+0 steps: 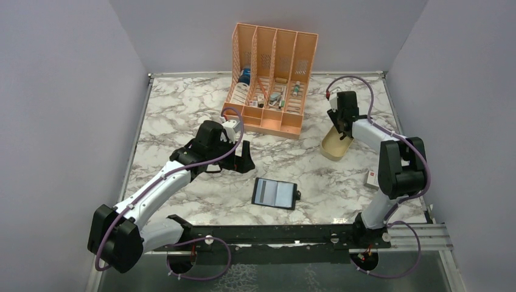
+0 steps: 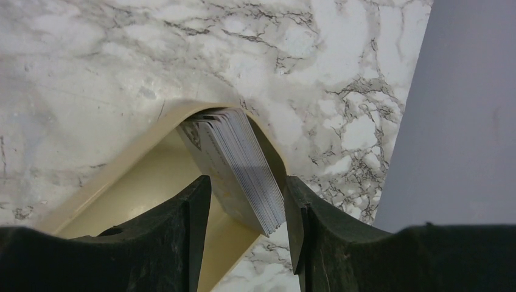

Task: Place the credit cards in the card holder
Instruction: Pick up the credit card from the storage box.

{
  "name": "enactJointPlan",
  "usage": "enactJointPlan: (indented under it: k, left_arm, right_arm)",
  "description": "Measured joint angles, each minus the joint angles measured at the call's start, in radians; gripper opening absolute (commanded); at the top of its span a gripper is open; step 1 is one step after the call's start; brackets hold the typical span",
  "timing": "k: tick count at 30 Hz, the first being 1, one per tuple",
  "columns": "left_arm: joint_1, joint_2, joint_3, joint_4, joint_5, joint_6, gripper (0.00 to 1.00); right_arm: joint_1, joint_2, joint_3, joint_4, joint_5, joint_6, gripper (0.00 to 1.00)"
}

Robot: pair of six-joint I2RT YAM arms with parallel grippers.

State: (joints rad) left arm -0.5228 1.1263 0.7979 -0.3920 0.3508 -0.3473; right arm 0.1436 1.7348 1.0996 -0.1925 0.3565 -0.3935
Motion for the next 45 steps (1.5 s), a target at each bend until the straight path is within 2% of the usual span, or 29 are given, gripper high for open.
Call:
enactJointPlan:
  k: [14,38,45]
  left_arm:
    - [0.005,0.005,0.000,-0.006,0.000,0.006,0.99]
    - [0.018,0.041,0.000,-0.014,0.001,0.014,0.99]
    - [0.019,0.041,0.000,-0.014,0.001,0.014,0.99]
  right_arm:
    - [-0.002,-0.011,-0.041,0.063,0.001,-0.136,0.47]
    - [-0.002,0.023,-0.045,0.090,0.029,-0.162,0.49]
    - [-0.002,0.033,-0.047,0.106,0.045,-0.163,0.45]
